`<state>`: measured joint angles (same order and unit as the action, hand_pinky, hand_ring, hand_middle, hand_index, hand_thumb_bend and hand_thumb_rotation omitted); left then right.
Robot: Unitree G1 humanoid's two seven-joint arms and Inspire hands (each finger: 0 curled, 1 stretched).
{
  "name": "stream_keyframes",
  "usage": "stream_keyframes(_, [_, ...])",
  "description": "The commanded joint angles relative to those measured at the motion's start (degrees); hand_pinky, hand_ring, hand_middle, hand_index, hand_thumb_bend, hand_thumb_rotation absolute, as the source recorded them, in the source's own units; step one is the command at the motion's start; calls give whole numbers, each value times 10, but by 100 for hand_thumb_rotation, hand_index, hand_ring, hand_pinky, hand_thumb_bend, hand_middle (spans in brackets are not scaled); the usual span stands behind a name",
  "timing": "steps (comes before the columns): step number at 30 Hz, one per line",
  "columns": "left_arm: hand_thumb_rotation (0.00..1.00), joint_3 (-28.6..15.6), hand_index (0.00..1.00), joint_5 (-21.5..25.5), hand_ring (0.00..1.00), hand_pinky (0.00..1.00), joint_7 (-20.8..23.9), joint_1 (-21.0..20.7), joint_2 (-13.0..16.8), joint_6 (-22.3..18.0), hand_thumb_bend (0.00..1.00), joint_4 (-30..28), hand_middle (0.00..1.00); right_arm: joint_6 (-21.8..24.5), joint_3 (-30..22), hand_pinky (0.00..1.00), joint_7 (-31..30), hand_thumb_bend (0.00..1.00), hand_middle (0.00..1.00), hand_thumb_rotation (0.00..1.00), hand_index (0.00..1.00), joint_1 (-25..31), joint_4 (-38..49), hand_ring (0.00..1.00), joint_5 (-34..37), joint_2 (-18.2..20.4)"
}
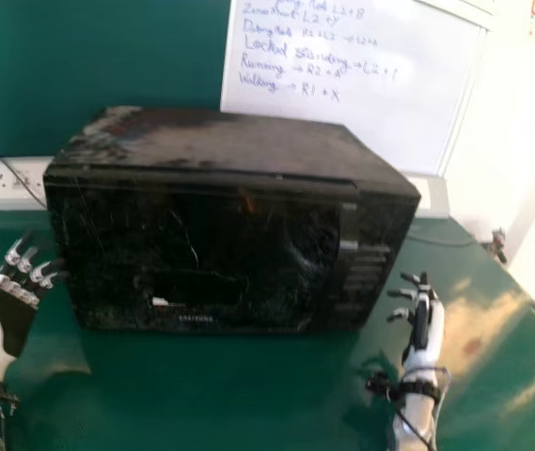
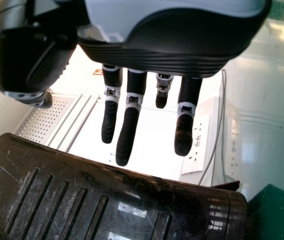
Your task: Put biscuit inside oven
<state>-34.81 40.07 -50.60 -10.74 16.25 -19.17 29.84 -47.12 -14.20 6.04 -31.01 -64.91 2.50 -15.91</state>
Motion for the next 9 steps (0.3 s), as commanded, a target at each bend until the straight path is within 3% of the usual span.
stream_keyframes(1, [0, -17, 85, 17, 42, 19, 29, -2, -12, 9, 6, 30, 64, 3, -3, 21, -10, 70, 41, 94, 64, 29, -20, 30, 9, 25])
stream_keyframes(9, [0, -35, 87, -1, 39, 1, 85, -11, -1, -18, 7, 104, 64, -10, -2, 21, -47, 71, 40, 99, 63, 47, -14, 29, 9, 6])
